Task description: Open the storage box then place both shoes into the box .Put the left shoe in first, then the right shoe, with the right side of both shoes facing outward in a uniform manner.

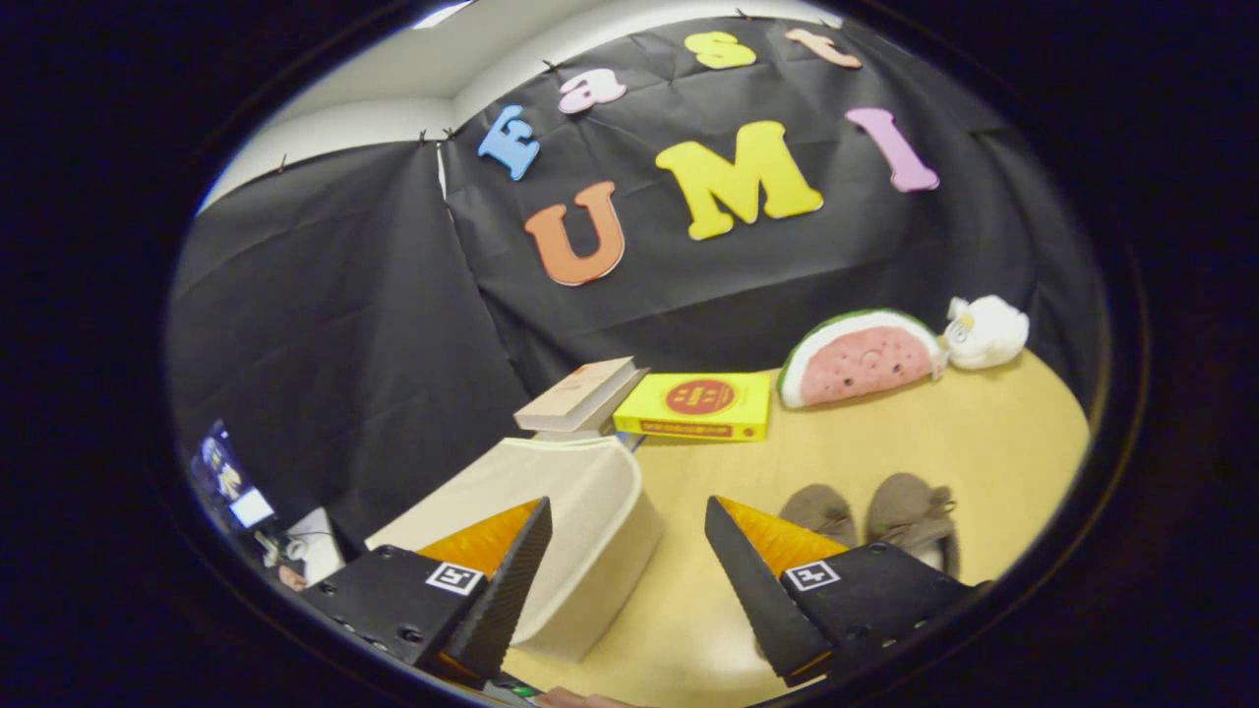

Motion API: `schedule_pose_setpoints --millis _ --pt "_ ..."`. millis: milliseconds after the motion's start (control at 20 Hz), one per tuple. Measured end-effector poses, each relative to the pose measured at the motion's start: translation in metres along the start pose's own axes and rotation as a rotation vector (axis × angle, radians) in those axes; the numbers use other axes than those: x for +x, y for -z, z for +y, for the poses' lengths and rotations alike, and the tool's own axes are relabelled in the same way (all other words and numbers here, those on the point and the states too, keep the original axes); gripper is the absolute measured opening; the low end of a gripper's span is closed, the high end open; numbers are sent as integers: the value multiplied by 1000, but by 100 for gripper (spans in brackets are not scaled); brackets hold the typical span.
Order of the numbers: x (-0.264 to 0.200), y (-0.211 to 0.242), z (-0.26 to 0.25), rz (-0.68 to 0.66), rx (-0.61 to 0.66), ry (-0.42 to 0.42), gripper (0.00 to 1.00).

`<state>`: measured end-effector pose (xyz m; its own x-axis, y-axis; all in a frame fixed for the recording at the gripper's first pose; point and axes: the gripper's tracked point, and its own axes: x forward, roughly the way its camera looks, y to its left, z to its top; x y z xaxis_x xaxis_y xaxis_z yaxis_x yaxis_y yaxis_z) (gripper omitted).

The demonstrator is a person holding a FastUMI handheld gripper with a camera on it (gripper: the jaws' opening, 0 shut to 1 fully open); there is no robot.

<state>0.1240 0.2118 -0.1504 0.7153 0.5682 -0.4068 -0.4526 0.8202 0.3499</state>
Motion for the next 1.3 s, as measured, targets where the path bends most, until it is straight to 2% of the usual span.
schedule_pose_setpoints --millis 150,400,600,700,800,1050,1300 --pt "31 16 0 95 90 -71 94" --pt "53 41 17 209 292 -255 94" --pt "60 53 18 275 463 -331 94" --pt "59 53 21 294 508 -367 94" --pt "58 51 23 306 533 -364 76" --pt "51 50 22 325 428 -270 63" --pt "42 33 19 303 440 -218 37"
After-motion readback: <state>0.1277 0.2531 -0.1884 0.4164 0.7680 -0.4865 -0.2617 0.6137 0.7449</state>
